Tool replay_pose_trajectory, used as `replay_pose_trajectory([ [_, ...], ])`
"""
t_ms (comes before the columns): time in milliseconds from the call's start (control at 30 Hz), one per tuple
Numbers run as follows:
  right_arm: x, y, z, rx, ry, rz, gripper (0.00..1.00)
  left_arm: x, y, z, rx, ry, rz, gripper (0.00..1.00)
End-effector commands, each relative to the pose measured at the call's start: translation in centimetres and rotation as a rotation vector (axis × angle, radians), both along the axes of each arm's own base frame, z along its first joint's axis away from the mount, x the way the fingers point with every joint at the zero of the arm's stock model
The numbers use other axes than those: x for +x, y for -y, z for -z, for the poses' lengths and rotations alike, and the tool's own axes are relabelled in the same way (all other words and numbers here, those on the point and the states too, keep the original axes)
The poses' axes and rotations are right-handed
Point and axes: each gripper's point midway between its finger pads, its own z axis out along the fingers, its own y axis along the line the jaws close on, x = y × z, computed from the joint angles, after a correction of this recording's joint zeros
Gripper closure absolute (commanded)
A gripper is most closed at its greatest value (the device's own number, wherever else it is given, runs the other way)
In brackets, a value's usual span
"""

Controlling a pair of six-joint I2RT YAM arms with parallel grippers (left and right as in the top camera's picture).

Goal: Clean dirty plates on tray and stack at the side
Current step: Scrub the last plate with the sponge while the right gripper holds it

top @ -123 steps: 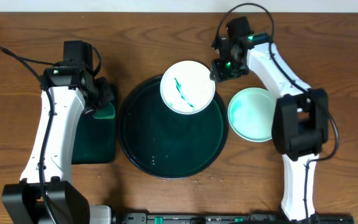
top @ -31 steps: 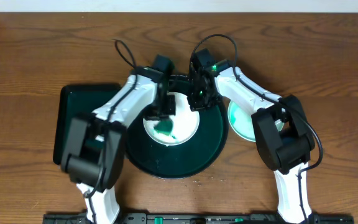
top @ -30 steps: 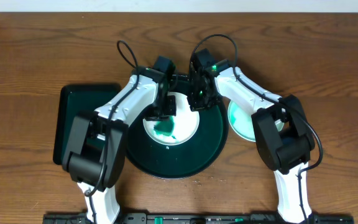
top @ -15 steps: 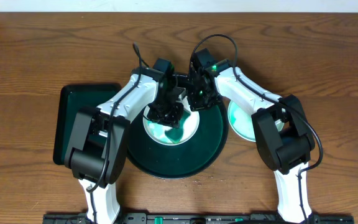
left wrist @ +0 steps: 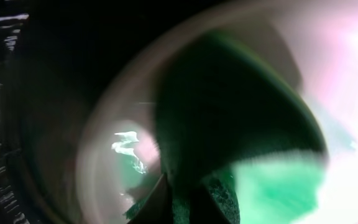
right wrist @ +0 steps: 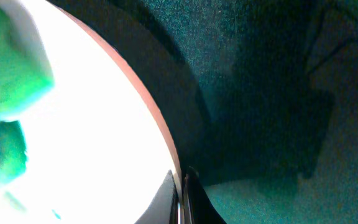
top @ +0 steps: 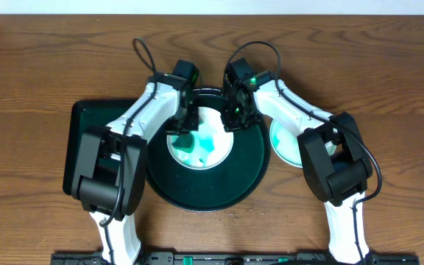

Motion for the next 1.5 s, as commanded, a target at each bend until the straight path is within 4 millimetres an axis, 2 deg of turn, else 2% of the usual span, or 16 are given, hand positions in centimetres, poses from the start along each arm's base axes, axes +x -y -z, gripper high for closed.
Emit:
replay_pose_trajectory([
  [0, -1.0, 0.8, 1.9, -0.062, -0.031, 0.013, 0.99, 0.7, -4.1, -0.3, 0.19, 0.05, -0.161, 0.93],
  [133, -0.9, 0.8, 1.9, -0.062, -0.03, 0.013, 0.99, -1.1, -2.7, -0.1, 0.141, -0.03, -0.129, 0.93],
  [167, -0.9, 0.8, 1.9, -0.062, -0.03, 0.013, 0.99, -1.7, -1.6, 0.0, 0.085, -0.065, -0.085, 0.93],
  [233, -1.0, 0.8, 1.9, -0.062, -0.031, 0.013, 0.99, -3.1, 1.9, -0.2, -0.107, -0.134, 0.074, 0.92],
  [333, -0.9, 0.8, 1.9, -0.061, -0.03, 0.012, 0.99, -5.1, 7.4, -1.8, -0.436, -0.182, 0.318, 0.93],
  [433, -1.0, 0.8, 1.9, -0.062, -0.031, 0.013, 0.99, -5.3, 9.5, -2.5, -0.534, -0.156, 0.41, 0.93],
  [633, -1.0, 0.8, 1.9, -0.062, -0.031, 0.012, 0.99, -1.8, 9.5, -1.8, -0.468, -0.003, 0.441, 0.93],
  [733, -1.0, 0.8, 1.9, -0.062, -0.032, 0.012, 0.99, 0.5, 7.5, -0.9, -0.312, 0.071, 0.38, 0.92],
  [867, -1.0, 0.8, 1.9, -0.063, -0.032, 0.009, 0.99, 3.0, 2.7, -0.2, -0.015, 0.148, 0.217, 0.93],
  [933, -1.0, 0.8, 1.9, -0.063, -0.031, 0.007, 0.99, 3.3, -0.4, -0.5, 0.155, 0.169, 0.097, 0.93],
  [1033, -1.0, 0.8, 1.9, -0.063, -0.031, 0.006, 0.99, 2.4, -3.4, -1.0, 0.308, 0.164, -0.042, 0.93],
  [1133, -1.0, 0.8, 1.9, -0.062, -0.03, 0.006, 0.99, 1.0, -4.2, -1.1, 0.346, 0.117, -0.096, 0.93],
  [1200, -1.0, 0.8, 1.9, -0.062, -0.029, 0.006, 0.99, -0.3, -4.2, -1.0, 0.337, 0.064, -0.108, 0.93],
  [1300, -0.9, 0.7, 1.9, -0.06, -0.026, 0.006, 0.99, -2.6, -2.6, -0.5, 0.236, -0.053, -0.102, 0.93],
  [1367, -0.9, 0.7, 1.9, -0.06, -0.025, 0.006, 0.99, -4.1, -0.4, -0.2, 0.102, -0.14, -0.047, 0.93],
  [1467, -0.9, 0.7, 1.9, -0.061, -0.026, 0.005, 0.99, -6.0, 4.7, -0.8, -0.211, -0.239, 0.132, 0.93],
])
